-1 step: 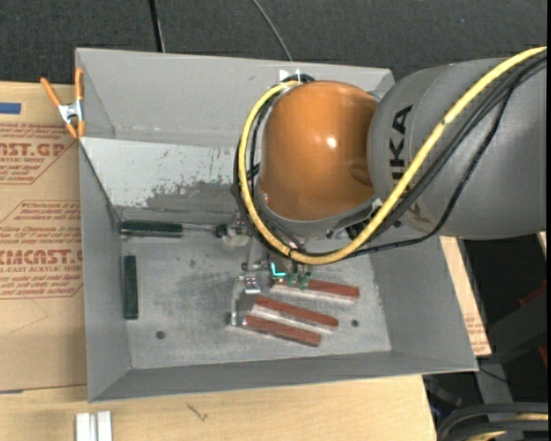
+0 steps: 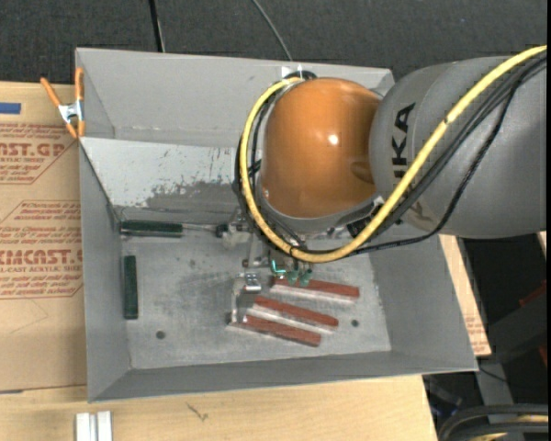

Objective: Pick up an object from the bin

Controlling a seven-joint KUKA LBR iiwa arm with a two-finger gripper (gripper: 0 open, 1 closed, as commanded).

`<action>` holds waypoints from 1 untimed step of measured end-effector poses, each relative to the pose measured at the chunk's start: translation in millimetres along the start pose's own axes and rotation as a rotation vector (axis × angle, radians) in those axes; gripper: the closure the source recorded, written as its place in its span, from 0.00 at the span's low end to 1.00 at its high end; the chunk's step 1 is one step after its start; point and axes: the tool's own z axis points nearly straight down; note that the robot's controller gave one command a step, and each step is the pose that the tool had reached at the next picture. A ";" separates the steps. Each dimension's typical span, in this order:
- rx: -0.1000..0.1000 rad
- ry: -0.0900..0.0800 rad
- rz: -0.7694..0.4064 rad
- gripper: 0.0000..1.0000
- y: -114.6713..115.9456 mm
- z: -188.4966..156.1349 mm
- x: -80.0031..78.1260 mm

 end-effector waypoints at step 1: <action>-0.003 -0.008 -0.093 0.00 -25.9 25.0 -12.7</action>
Offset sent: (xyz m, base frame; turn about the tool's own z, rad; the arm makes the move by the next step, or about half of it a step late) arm -0.0059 -0.0642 -0.0817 -0.1047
